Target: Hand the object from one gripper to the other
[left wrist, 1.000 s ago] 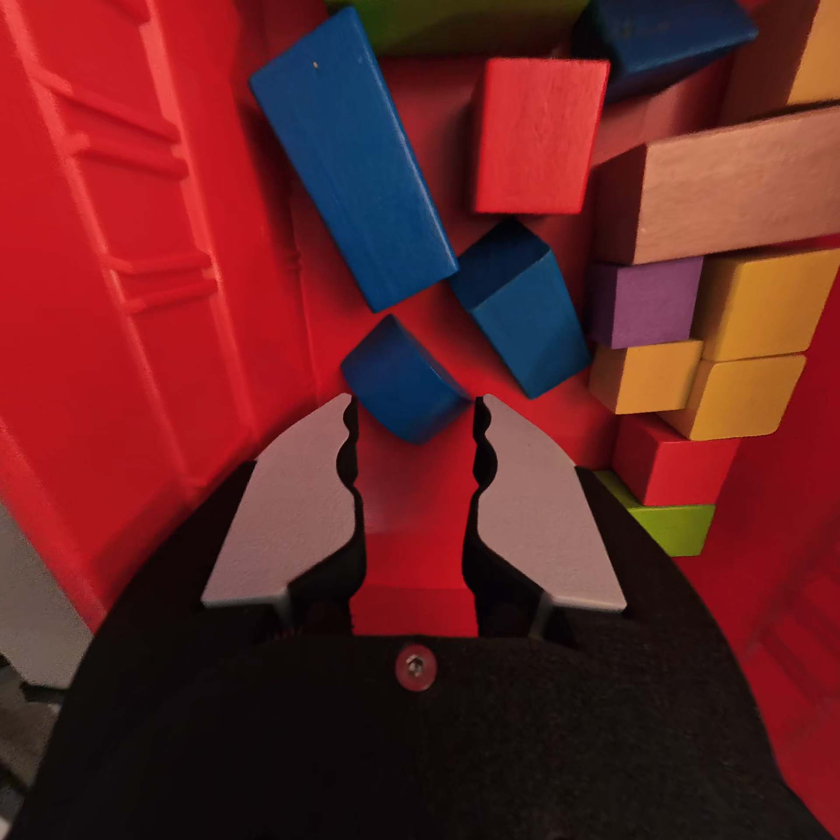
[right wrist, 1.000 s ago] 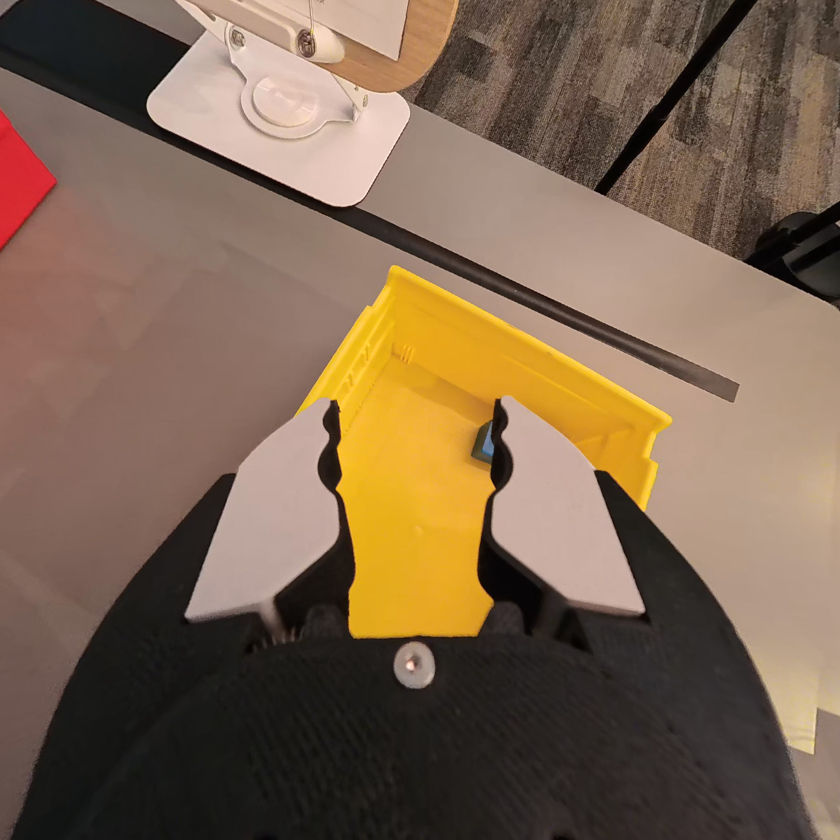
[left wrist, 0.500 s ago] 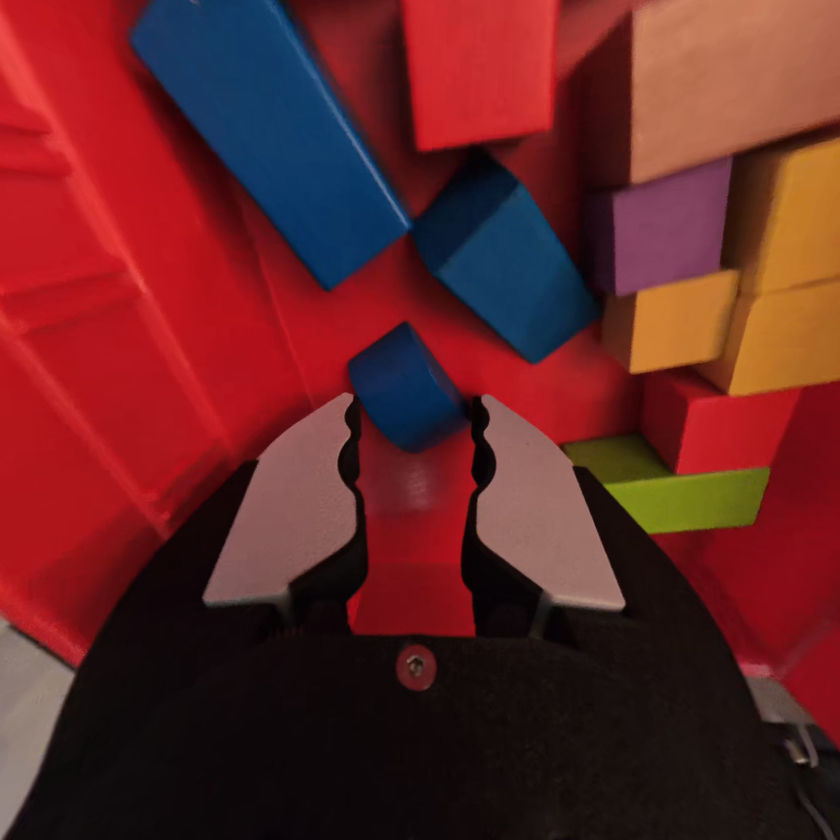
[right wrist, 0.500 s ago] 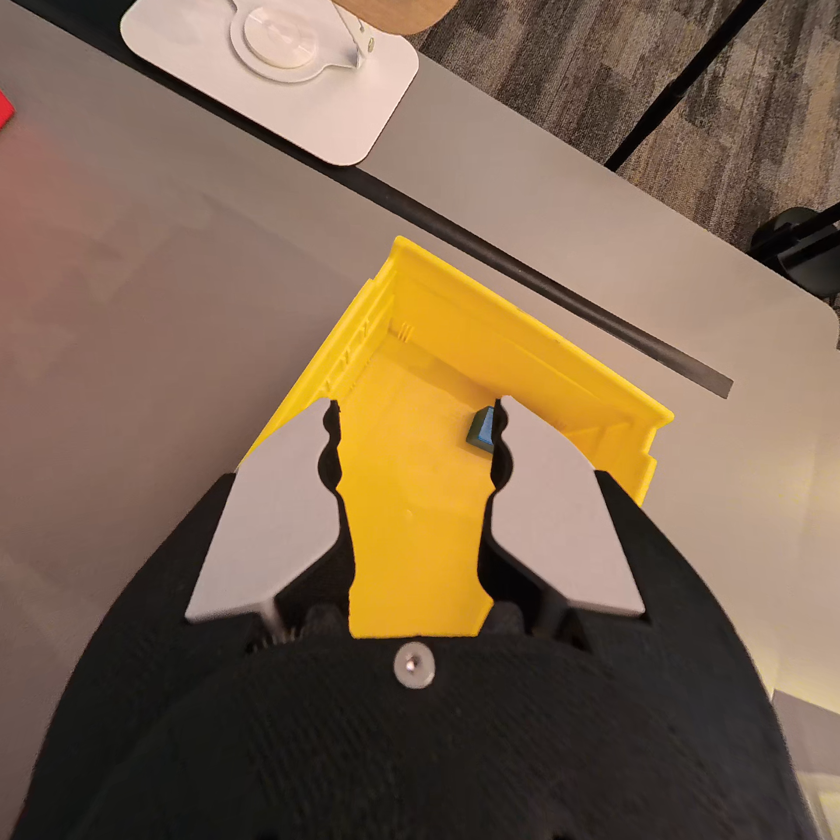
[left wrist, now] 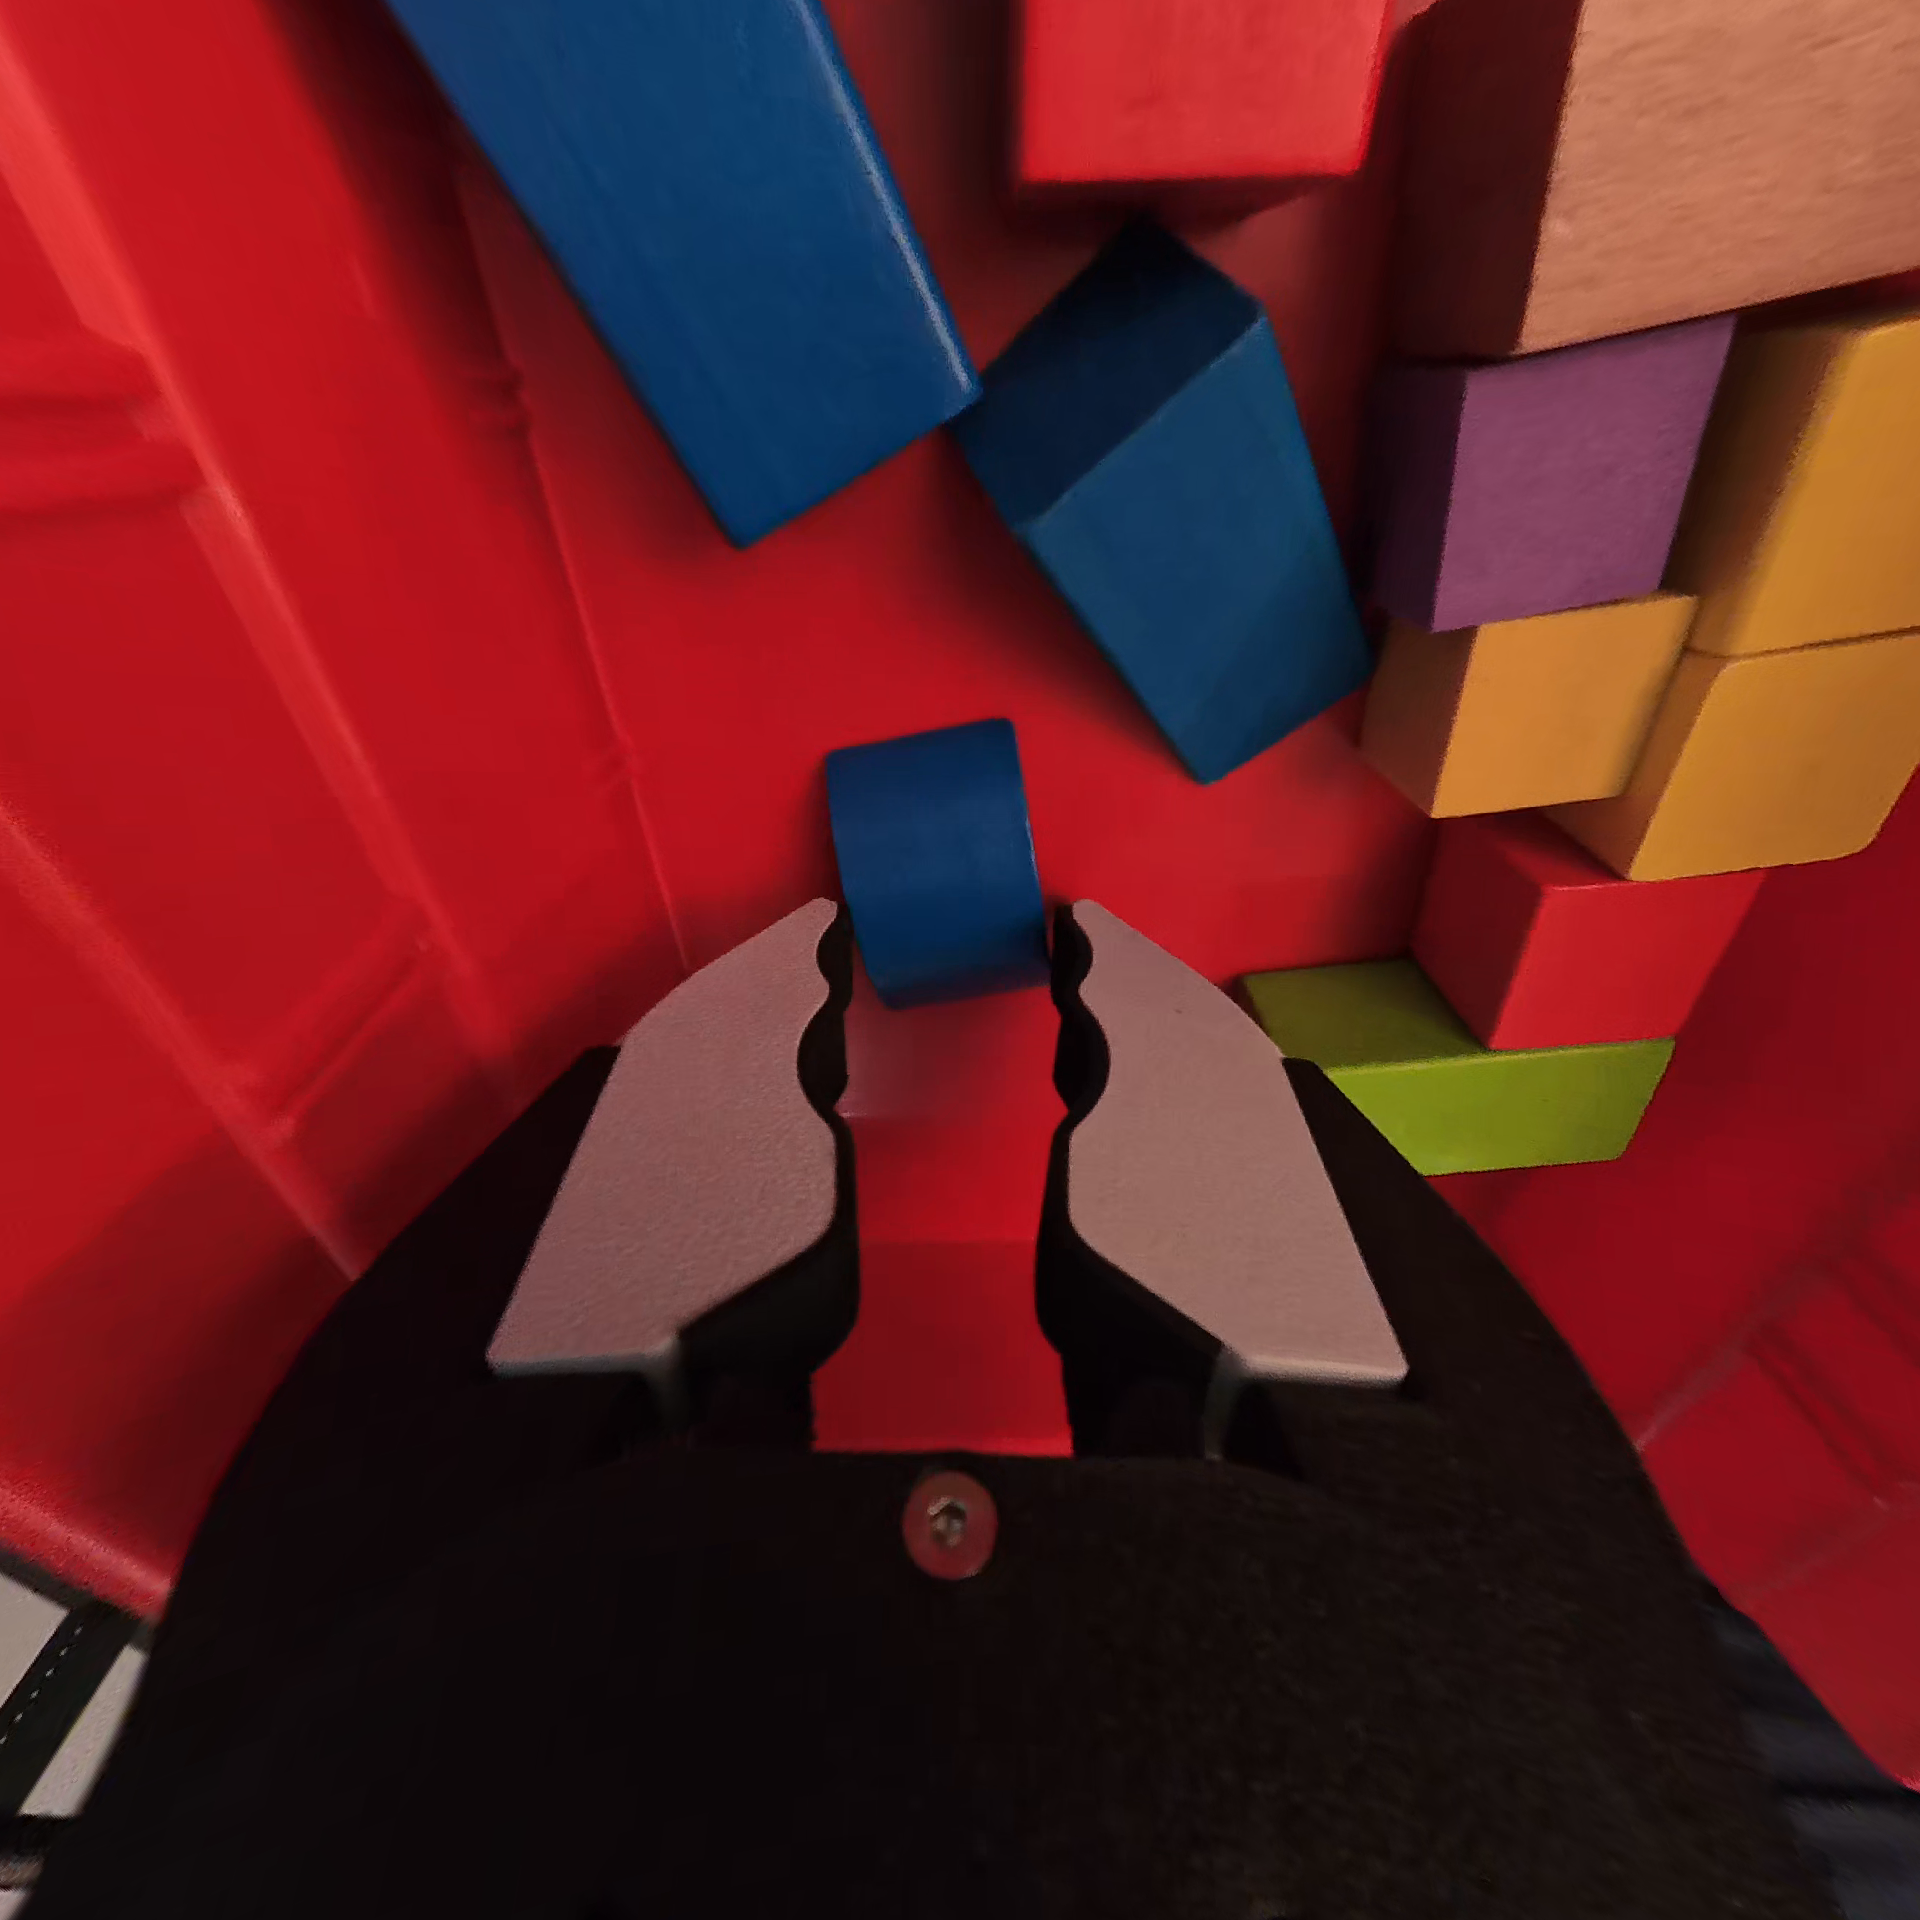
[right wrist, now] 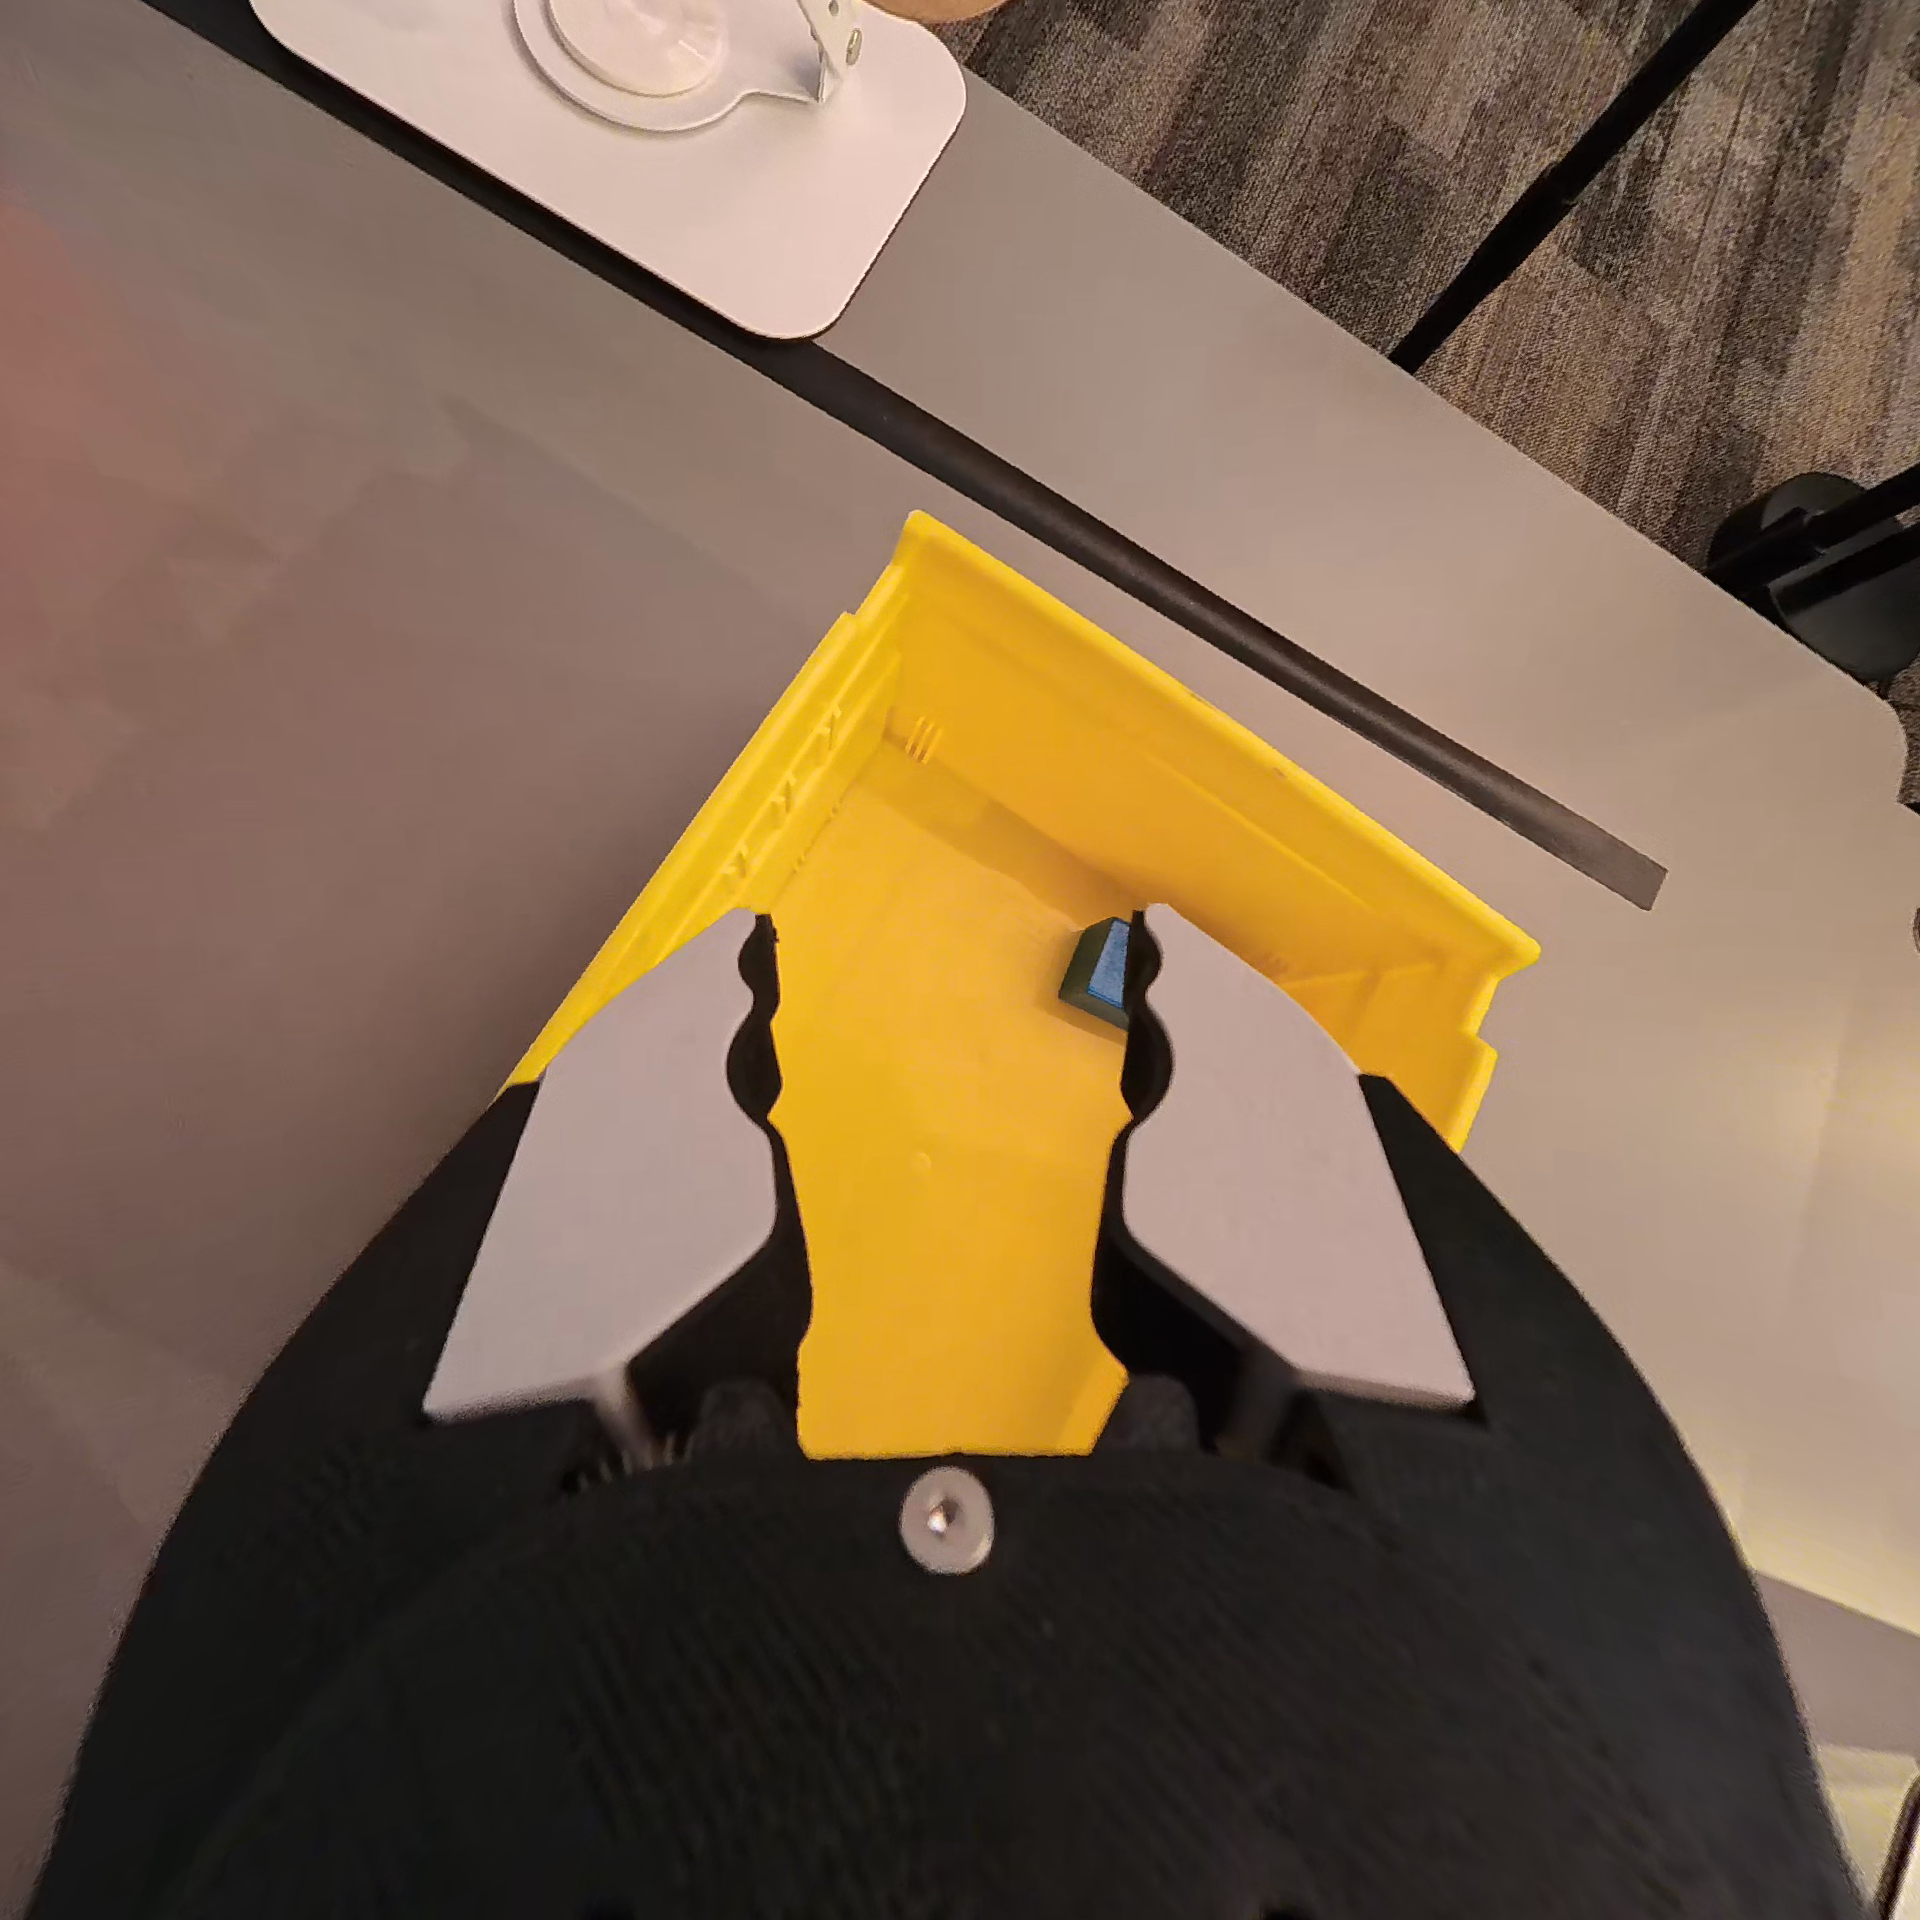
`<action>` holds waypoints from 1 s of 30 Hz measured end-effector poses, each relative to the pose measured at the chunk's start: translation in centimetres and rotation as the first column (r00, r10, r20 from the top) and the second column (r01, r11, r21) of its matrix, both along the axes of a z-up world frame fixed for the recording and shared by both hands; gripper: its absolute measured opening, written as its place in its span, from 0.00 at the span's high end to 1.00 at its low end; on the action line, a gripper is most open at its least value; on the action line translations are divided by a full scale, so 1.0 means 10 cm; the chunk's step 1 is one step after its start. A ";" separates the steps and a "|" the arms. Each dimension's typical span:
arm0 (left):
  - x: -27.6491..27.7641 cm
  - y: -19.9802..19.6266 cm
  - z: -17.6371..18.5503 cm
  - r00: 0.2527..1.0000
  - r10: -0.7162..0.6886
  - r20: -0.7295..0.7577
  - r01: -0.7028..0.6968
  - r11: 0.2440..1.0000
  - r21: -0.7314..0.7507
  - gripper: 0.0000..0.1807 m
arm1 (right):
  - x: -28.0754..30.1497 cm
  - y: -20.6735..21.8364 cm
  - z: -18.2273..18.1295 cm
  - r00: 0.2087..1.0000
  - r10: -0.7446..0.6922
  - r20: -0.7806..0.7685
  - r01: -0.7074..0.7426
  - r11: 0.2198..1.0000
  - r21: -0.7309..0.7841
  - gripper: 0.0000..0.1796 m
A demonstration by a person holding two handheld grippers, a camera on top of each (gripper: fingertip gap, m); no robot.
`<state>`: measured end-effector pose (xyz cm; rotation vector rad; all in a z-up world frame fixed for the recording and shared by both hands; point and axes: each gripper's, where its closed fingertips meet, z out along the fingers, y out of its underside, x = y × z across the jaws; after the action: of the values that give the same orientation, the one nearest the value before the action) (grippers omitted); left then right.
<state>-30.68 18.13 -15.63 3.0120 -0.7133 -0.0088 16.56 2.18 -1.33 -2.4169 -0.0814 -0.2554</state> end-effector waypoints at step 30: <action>1.74 -1.85 2.47 -0.119 -0.367 0.923 0.584 0.725 0.364 0.81 | -2.93 -0.16 1.11 0.490 0.663 0.567 -0.823 0.137 0.551 0.59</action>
<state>-13.31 -0.33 9.06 1.8167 -1.6894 2.1050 -12.70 0.58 9.81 -1.1620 -1.0581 -0.0034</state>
